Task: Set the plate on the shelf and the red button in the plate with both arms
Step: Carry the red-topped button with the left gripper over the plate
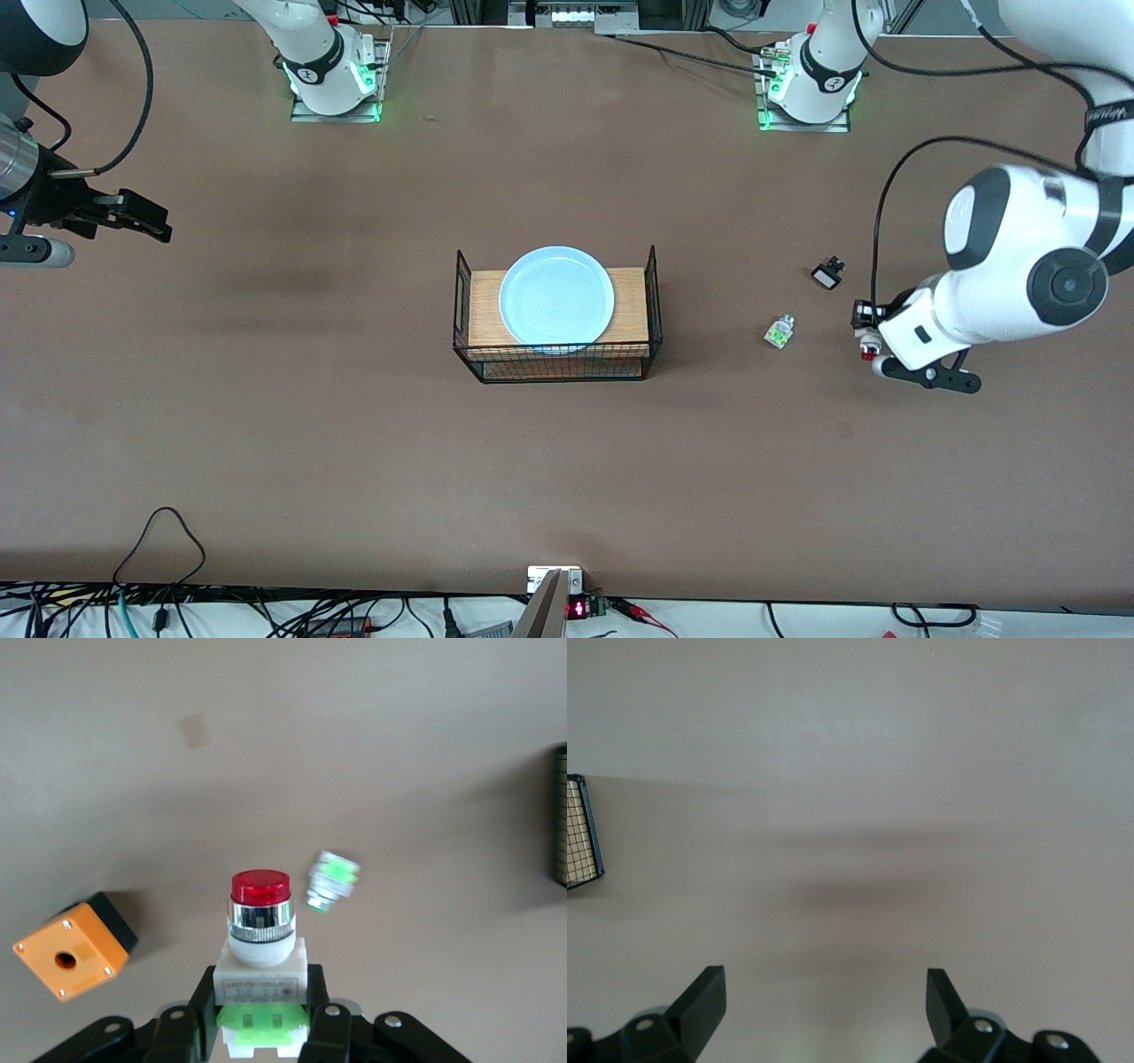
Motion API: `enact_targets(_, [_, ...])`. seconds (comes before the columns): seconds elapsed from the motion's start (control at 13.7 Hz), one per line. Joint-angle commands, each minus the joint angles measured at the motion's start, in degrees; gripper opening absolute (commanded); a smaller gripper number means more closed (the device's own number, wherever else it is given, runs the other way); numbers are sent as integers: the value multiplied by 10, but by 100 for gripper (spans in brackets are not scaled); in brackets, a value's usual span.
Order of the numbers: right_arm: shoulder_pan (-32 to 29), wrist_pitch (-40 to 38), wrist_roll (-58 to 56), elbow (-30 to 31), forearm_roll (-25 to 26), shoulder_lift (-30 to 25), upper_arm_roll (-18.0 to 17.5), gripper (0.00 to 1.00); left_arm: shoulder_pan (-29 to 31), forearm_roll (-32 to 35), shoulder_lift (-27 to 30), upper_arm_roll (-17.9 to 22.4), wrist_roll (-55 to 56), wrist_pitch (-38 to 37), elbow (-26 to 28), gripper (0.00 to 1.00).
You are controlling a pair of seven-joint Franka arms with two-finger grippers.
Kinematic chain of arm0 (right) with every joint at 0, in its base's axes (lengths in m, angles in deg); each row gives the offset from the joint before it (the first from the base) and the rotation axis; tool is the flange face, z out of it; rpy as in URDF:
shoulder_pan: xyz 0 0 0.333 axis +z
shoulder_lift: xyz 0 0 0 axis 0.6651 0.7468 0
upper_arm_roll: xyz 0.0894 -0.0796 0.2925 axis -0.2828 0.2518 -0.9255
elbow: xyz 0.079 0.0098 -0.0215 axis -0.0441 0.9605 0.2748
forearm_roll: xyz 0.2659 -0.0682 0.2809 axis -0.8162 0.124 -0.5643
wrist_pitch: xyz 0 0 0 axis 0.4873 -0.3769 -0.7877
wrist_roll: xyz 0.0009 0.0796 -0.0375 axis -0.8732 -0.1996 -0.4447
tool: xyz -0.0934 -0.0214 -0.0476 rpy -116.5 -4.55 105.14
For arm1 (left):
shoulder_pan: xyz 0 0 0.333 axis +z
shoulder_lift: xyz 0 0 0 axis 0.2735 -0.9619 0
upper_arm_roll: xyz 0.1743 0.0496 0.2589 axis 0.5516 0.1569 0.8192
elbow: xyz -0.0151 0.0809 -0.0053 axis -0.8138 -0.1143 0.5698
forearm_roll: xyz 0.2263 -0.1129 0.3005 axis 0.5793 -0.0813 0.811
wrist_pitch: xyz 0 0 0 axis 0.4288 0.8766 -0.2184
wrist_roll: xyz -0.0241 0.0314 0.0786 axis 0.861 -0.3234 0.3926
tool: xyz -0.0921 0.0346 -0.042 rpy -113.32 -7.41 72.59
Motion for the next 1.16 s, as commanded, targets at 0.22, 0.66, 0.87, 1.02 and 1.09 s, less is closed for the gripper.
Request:
enact_targets(0.22, [13,1,-6,2,-2,-4,1,100,-6,5,0,-179,226,-106,-107,19])
enact_targets(0.66, [14,0,-6,2,-2,-4,0,100,-109,13,-51,-201,334,-38,-145,19])
enact_targets(0.87, [14,0,-6,2,-2,-4,0,100,-136,17,-77,-200,336,-4,-143,19])
enact_targets(1.02, [14,1,-6,2,-2,-4,0,100,-172,81,-97,-201,338,7,-144,22])
enact_targets(1.09, [14,1,-6,2,-3,-4,0,100,-183,98,-109,-200,350,9,-149,23])
